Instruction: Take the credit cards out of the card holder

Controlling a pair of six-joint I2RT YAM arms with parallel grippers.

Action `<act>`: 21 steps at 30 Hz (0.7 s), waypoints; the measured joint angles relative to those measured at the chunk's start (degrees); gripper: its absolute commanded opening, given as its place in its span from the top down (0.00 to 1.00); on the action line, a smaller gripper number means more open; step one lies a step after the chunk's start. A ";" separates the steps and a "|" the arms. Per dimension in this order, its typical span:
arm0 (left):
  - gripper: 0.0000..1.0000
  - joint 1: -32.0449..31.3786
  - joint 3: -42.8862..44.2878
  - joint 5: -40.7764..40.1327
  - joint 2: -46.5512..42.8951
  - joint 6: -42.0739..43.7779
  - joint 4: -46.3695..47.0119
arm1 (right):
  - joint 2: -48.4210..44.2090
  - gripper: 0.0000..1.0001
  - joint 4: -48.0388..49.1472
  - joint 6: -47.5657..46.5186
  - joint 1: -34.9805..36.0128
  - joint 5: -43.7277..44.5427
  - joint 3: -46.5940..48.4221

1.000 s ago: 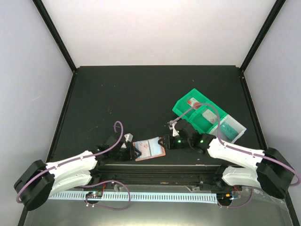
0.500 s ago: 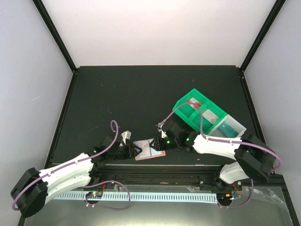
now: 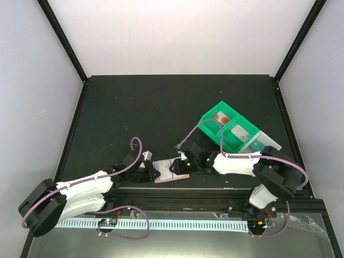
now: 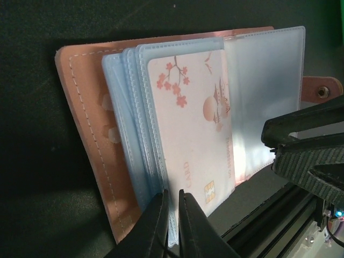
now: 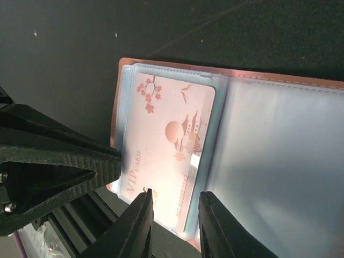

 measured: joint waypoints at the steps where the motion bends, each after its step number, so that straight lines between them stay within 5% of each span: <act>1: 0.93 0.00 0.00 0.00 0.26 0.13 0.17 | 0.33 0.77 0.15 -0.04 0.00 -0.09 0.00; 21: 0.91 0.00 0.00 -0.87 1.64 0.81 0.59 | 4.50 0.82 2.45 -0.11 0.00 -0.35 0.00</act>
